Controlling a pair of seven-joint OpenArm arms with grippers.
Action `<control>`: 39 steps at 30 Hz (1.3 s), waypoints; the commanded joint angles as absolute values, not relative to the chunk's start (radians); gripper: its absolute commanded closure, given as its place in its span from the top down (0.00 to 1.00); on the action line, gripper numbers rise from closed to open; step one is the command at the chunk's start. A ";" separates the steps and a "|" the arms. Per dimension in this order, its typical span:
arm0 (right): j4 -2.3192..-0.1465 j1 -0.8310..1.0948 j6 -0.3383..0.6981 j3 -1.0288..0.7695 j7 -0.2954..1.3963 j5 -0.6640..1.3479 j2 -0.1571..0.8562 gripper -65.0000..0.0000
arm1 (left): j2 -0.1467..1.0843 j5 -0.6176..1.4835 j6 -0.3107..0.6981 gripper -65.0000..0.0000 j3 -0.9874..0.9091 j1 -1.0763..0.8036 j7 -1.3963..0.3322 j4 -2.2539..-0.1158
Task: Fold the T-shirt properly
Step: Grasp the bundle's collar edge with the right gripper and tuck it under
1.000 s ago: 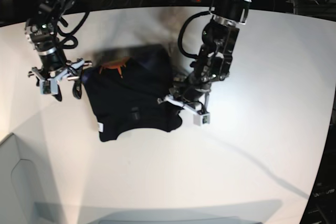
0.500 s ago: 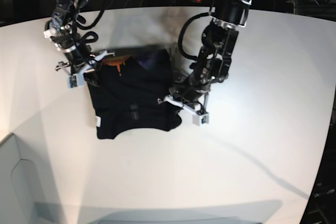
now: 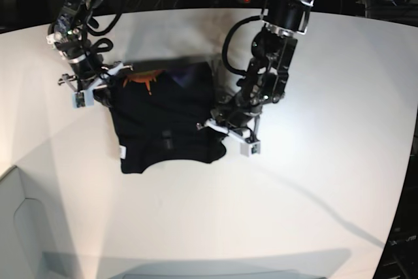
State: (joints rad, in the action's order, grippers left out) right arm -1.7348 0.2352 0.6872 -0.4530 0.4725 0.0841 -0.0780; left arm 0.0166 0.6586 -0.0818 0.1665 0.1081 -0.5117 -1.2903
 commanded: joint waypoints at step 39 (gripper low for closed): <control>-1.704 0.349 0.698 -0.061 0.263 0.108 -0.125 0.00 | 0.016 0.651 -0.081 0.00 0.163 0.125 -0.499 -1.299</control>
